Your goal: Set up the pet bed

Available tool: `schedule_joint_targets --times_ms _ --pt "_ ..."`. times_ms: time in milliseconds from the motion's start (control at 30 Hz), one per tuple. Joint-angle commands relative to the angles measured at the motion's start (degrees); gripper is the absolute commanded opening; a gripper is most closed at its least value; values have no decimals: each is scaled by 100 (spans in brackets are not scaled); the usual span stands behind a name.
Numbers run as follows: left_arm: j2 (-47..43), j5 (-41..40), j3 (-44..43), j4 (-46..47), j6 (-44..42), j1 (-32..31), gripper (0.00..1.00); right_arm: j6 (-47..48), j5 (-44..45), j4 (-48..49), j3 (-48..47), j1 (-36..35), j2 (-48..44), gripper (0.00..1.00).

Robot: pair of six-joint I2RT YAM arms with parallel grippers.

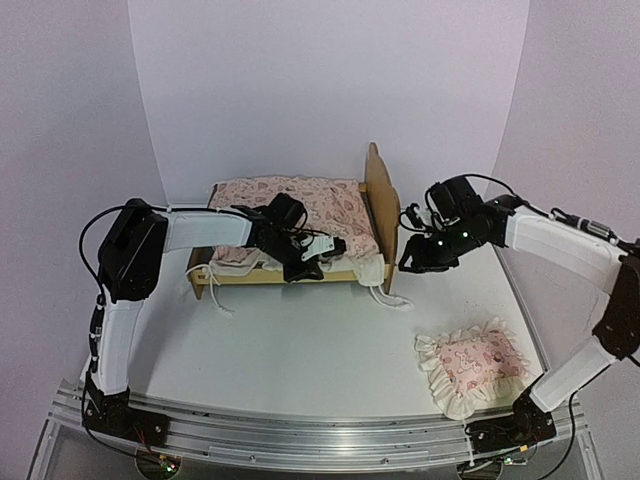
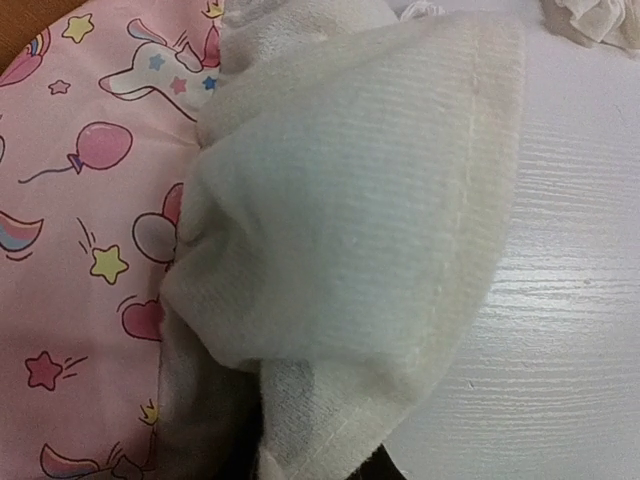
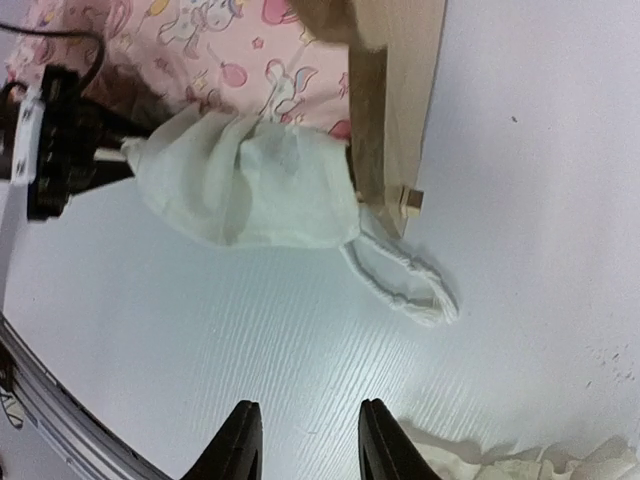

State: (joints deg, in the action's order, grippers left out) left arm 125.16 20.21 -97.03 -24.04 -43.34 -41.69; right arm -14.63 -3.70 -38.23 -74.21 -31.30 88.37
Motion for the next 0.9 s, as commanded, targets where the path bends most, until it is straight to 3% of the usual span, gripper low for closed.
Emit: schedule_joint_targets --times_ms 0,200,333,533,667,867 --pt "-461 215 -25 -1189 212 -57 15 593 -355 1018 1327 -319 -983 34" --pt "-1135 305 333 -1894 428 -58 15 1190 -117 2900 2873 -899 -1263 34" --pt "-1387 175 763 -1606 512 -58 17 1344 524 4025 3445 -907 -977 33" --pt "-1253 331 319 -1427 620 -58 24 1130 419 4123 3042 -223 0 36" --pt "-1152 553 146 -1499 568 -64 39 1480 82 4109 2627 -157 720 43" --pt "-1044 911 20 -1658 662 -86 43 1848 -247 4058 2393 58 1282 44"
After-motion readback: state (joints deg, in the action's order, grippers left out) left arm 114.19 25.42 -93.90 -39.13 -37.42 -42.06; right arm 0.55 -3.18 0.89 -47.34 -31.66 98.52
